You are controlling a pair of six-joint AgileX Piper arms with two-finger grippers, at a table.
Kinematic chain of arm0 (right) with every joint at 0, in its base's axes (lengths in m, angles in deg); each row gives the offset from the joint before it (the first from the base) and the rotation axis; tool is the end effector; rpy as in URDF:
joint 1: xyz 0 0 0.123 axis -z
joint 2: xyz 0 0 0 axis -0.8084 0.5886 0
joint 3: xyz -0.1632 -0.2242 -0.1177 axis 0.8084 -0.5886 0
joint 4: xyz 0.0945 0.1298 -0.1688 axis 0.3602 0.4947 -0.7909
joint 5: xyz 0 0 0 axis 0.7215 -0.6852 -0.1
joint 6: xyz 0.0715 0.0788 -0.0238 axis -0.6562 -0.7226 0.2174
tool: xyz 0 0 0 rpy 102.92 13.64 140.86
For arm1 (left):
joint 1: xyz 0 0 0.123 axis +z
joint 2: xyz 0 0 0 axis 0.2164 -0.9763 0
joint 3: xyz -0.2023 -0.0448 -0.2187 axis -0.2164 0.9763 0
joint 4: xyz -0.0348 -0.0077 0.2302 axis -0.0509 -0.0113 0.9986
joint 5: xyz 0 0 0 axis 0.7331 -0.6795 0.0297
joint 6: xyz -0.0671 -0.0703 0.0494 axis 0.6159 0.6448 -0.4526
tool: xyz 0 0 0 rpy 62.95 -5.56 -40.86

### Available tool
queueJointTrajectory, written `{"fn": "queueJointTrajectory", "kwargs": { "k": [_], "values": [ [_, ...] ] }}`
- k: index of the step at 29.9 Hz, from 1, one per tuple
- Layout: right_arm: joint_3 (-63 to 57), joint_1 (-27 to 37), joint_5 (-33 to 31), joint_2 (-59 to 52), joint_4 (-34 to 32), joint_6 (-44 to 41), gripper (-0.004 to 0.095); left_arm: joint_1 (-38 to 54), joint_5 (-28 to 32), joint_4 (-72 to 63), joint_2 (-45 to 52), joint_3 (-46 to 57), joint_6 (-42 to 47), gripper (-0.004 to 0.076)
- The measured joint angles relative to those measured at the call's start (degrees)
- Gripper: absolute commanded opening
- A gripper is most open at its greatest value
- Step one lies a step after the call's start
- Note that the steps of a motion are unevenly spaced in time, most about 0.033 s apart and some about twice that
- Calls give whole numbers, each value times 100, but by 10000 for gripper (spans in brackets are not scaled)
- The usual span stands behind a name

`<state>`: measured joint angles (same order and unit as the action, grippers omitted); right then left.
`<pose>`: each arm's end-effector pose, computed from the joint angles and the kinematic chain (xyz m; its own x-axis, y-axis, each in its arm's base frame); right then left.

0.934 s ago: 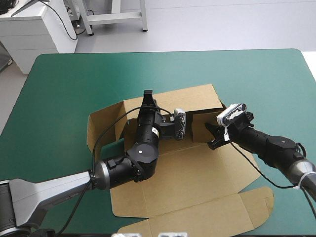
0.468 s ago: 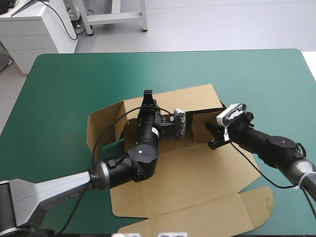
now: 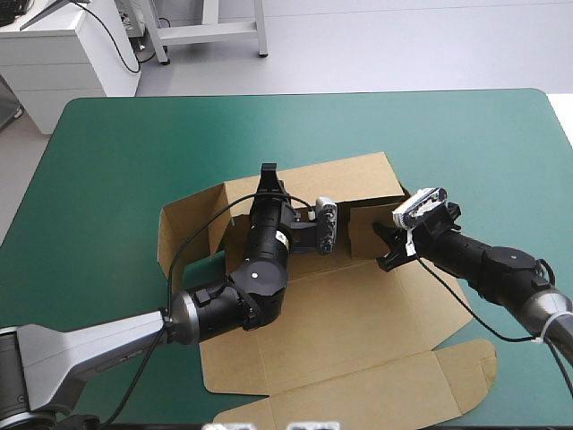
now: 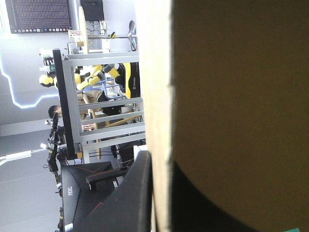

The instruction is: Fold the box

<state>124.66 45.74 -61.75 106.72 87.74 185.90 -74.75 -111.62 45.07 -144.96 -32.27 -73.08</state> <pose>0.2499 0.0765 0.2584 -0.3543 -0.3427 -0.8701 -0.5814 0.8095 -0.0821 0.2274 -0.2529 0.3278 0.1175 0.9919 -0.0489 0.3454 0.0053 0.9384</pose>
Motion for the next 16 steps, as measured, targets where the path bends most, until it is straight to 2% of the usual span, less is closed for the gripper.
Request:
{"fn": "queueJointTrajectory", "kwargs": {
  "k": [8,16],
  "values": [
    [10,-55,431,-6,20,0,-19,0,191,248,0,0,0,-4],
    [10,-55,354,-6,33,-100,-19,0,220,311,-5,0,-21,-5]
  ]
}}
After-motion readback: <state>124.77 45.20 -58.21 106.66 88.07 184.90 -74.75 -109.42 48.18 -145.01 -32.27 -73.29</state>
